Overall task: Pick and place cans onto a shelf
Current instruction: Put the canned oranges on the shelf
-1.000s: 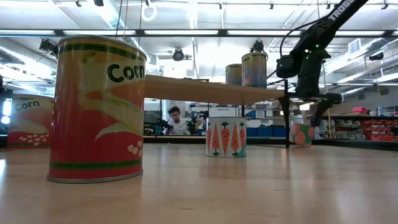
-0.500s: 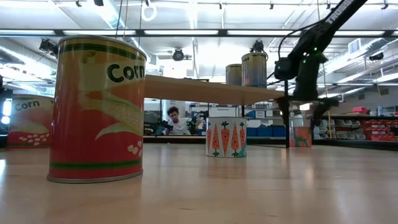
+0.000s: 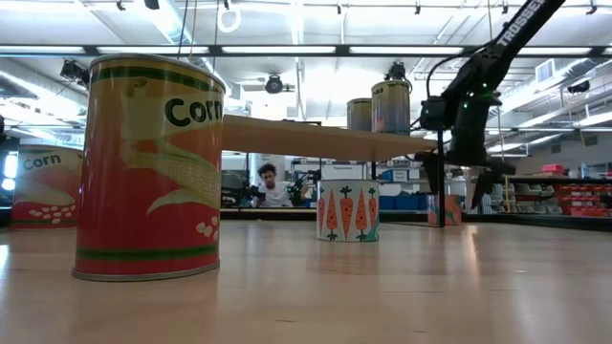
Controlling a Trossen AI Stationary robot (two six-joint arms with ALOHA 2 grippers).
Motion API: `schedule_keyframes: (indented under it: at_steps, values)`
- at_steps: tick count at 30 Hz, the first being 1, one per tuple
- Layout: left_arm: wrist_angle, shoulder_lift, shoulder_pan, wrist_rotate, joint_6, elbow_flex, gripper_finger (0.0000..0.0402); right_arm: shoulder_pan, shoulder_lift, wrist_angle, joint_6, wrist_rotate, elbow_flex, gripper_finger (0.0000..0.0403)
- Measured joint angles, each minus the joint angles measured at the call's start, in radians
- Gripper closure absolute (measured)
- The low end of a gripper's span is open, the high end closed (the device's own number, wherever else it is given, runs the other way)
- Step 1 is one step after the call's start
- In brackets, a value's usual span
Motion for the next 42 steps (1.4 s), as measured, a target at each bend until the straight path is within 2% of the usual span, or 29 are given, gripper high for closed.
schedule_keyframes:
  at_steps: [13, 24, 33, 38, 42]
  values:
    - [0.033, 0.000, 0.000, 0.000, 0.003, 0.000, 0.0196, 0.054, -0.062, 0.018, 0.014, 0.034, 0.000, 0.0039]
    - [0.045, 0.000, 0.000, -0.014, 0.000, 0.000, 0.0196, 0.037, 0.033, 0.091, 0.028, 0.046, 0.007, 0.0039]
    - [0.048, 0.000, 0.009, -0.026, 0.003, 0.000, 0.0196, 0.047, -0.009, 0.005, 0.033, 0.051, 0.011, 0.0039]
    - [0.047, 0.000, 0.034, -0.026, 0.004, 0.000, 0.0196, 0.068, -0.029, 0.006, -0.084, 0.025, 0.013, 0.0039]
    - [0.046, 0.000, 0.049, -0.027, 0.004, 0.000, 0.0196, 0.076, -0.031, 0.018, -0.212, -0.055, 0.013, 0.0039]
